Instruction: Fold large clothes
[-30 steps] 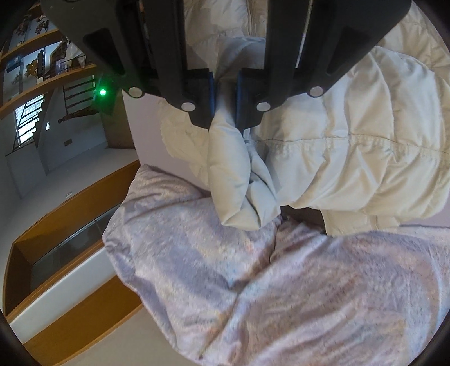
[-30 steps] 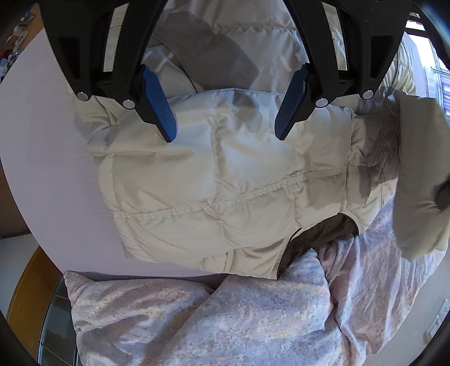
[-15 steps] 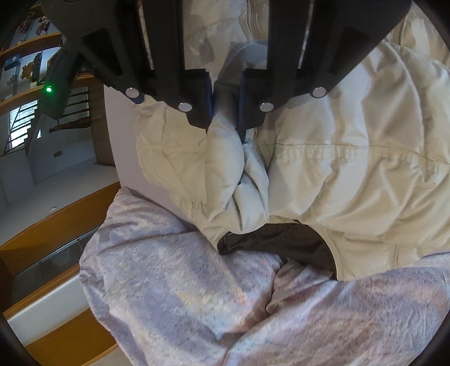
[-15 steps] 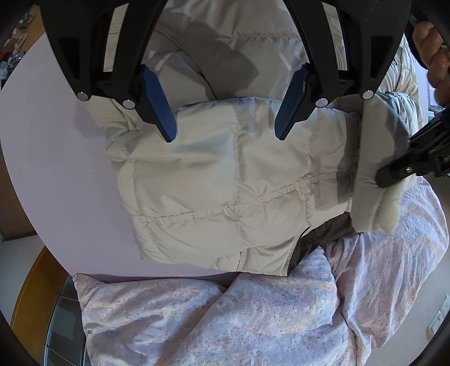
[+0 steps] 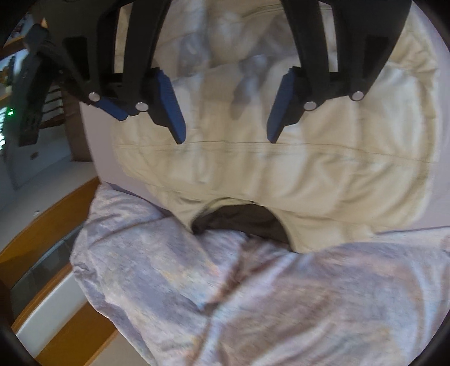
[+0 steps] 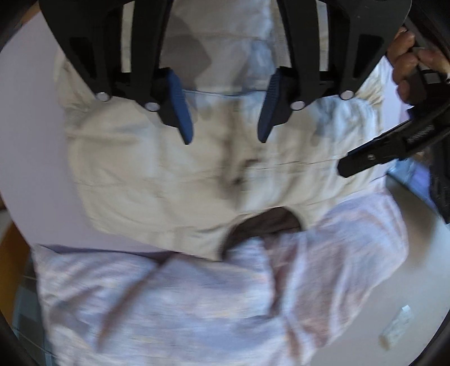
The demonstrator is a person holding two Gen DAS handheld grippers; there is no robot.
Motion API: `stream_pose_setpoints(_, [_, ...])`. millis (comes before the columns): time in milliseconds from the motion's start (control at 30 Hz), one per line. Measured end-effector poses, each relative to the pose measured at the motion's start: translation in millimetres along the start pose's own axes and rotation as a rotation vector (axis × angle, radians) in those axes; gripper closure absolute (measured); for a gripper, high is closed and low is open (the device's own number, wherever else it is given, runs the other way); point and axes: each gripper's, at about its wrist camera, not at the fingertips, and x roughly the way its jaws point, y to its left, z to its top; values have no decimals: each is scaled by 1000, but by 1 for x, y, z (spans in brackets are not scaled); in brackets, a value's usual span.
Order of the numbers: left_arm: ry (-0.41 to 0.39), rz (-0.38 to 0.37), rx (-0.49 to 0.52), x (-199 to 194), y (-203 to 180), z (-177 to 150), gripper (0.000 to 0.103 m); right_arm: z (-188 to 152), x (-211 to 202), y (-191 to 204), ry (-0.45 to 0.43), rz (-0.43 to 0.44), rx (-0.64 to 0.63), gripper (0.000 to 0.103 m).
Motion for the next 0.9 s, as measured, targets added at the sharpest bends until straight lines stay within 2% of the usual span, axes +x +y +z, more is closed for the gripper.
stream_pose_setpoints(67, [-14,32,-3,-8,11,-3,41,0,10,18,23,11,-54,61])
stream_pose_setpoints(167, [-31,86,-13,-21,29,-9,40,0,28,29,61,-31,-65,61])
stream_pose_setpoints(233, [-40,113,-24,-28,40,-13,38,1,43,30,93,-62,-53,78])
stream_pose_setpoints(300, [-44,137,-39,-34,54,-18,37,1,59,28,126,-116,-52,90])
stream_pose_setpoints(567, [-46,205,-74,-51,90,-36,36,-1,102,20,196,-247,-46,93])
stream_pose_setpoints(667, [-60,233,-65,-60,94,-41,30,2,104,23,208,-258,-51,91])
stream_pose_setpoints(733, [-67,238,-56,-69,99,-48,26,4,96,20,210,-241,-41,78])
stream_pose_setpoints(767, [-68,237,-54,-72,100,-50,25,4,88,17,200,-227,-36,60])
stream_pose_setpoints(800, [-65,239,-48,-76,104,-55,23,3,78,13,184,-205,-33,38])
stream_pose_setpoints(867, [-54,246,-36,-81,109,-62,21,0,57,4,152,-153,-28,24])
stream_pose_setpoints(900, [-47,253,-31,-84,111,-66,20,-2,47,0,141,-124,-27,24])
